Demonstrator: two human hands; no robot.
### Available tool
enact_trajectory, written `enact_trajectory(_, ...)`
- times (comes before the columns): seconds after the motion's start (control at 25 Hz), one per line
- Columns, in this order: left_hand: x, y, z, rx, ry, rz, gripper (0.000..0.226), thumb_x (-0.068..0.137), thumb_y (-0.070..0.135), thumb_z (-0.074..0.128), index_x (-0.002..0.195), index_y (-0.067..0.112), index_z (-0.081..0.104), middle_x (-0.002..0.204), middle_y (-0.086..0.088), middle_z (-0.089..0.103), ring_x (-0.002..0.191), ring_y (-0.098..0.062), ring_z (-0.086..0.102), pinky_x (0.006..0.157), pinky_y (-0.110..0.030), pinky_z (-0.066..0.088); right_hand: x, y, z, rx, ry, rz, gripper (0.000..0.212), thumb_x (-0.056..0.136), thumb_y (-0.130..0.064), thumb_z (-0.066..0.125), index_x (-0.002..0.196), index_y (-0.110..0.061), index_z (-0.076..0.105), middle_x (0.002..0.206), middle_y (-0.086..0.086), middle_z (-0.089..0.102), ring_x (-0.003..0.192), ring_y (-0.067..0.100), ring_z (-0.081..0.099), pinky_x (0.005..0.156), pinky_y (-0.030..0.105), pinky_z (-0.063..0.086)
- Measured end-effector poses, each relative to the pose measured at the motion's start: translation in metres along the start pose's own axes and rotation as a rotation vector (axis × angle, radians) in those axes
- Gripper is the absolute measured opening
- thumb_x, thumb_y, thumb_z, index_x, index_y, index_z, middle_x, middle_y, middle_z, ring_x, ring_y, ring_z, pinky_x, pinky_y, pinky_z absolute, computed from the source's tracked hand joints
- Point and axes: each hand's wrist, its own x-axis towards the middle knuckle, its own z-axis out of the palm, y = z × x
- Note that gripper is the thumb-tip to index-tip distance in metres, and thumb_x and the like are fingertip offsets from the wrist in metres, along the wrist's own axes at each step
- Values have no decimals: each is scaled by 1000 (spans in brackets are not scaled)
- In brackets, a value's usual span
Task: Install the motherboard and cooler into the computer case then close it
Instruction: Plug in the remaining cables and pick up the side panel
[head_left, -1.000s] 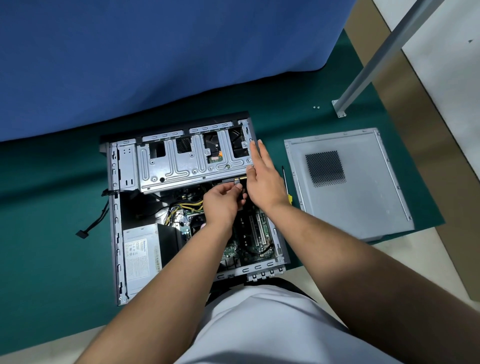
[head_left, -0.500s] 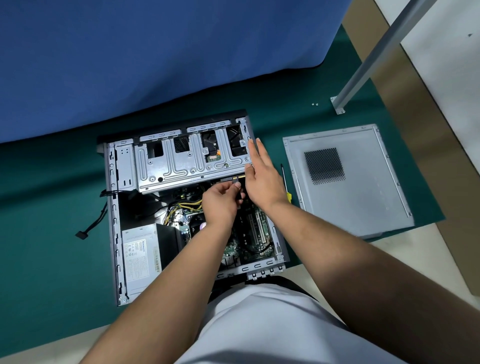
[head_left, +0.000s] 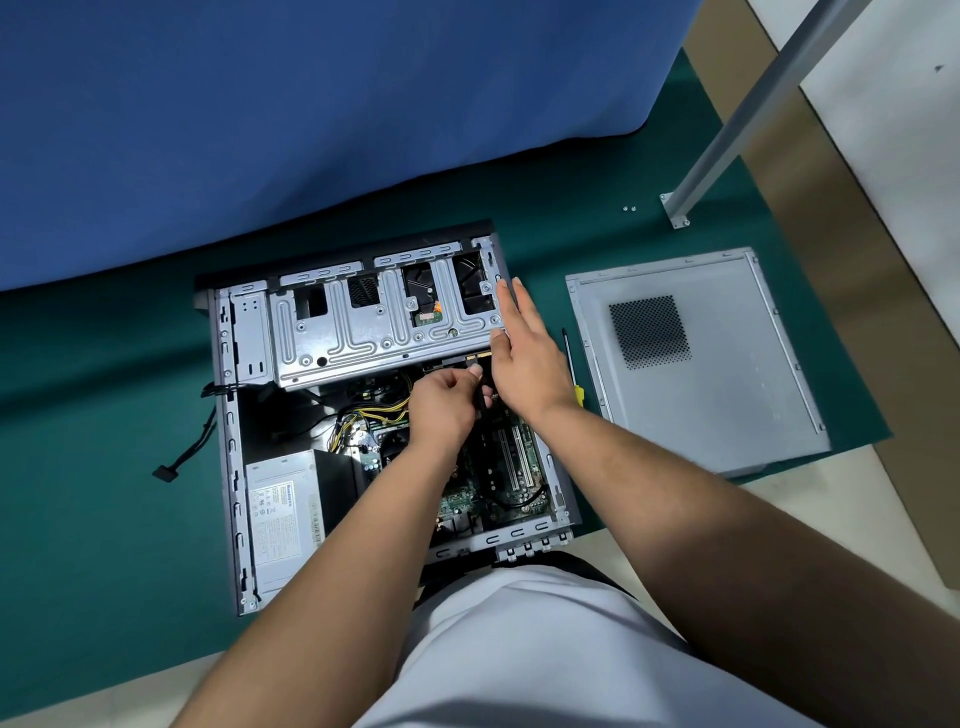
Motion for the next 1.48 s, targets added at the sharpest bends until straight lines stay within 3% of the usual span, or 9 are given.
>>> enact_trajectory(0.2, 2, -4, 4, -173, -9, -19, 31, 101, 19, 64, 71, 15, 69, 65, -5, 67, 70, -24, 55, 76, -39, 47, 1, 1, 0, 4, 5, -6, 60, 106, -29, 38, 160, -44, 16, 167, -28, 1, 114, 30, 64, 98, 39, 50)
enact_trajectory(0.4, 4, -9, 7, -216, -13, 2, 21, 101, 14, 63, 82, 14, 71, 69, -5, 68, 68, -22, 60, 89, -54, 55, 1, 1, 1, 1, 10, -10, 61, 106, -29, 39, 160, -45, 16, 167, -28, 2, 118, 30, 63, 101, 40, 49)
enact_trajectory(0.6, 3, -9, 6, -182, -2, 36, 17, 100, 17, 65, 85, 15, 72, 72, -4, 73, 69, -20, 65, 81, -45, 56, 2, 1, 1, 0, 13, -3, 61, 106, -30, 39, 159, -46, 15, 167, -28, 2, 116, 28, 64, 100, 38, 48)
enact_trajectory(1.0, -1, -8, 3, -168, -13, 71, 18, 101, 15, 64, 85, 19, 69, 75, -7, 73, 74, -23, 65, 83, -47, 55, 2, 1, 1, 4, 12, 0, 61, 105, -30, 39, 159, -46, 16, 167, -28, 2, 115, 26, 64, 100, 38, 48)
enact_trajectory(1.2, 3, -5, 5, -128, 16, 22, 28, 100, 23, 65, 73, 17, 70, 70, -8, 72, 66, -24, 62, 74, -47, 54, 3, 2, 2, 9, 11, 3, 60, 106, -30, 39, 159, -46, 17, 167, -29, 2, 111, 25, 65, 98, 36, 49)
enact_trajectory(1.32, 7, -4, 6, -185, 9, -44, 32, 99, 22, 66, 68, 14, 71, 72, -13, 71, 72, -28, 61, 90, -60, 56, 3, 3, 3, 13, 10, 1, 61, 105, -29, 39, 160, -45, 17, 167, -28, 3, 111, 26, 65, 98, 37, 50)
enact_trajectory(1.48, 7, -3, 8, -243, 16, -87, 26, 99, 18, 67, 74, 10, 71, 76, -16, 71, 76, -30, 61, 95, -65, 53, 3, 3, 3, 10, 7, -3, 60, 106, -29, 39, 159, -45, 17, 167, -28, 2, 108, 26, 66, 97, 38, 52)
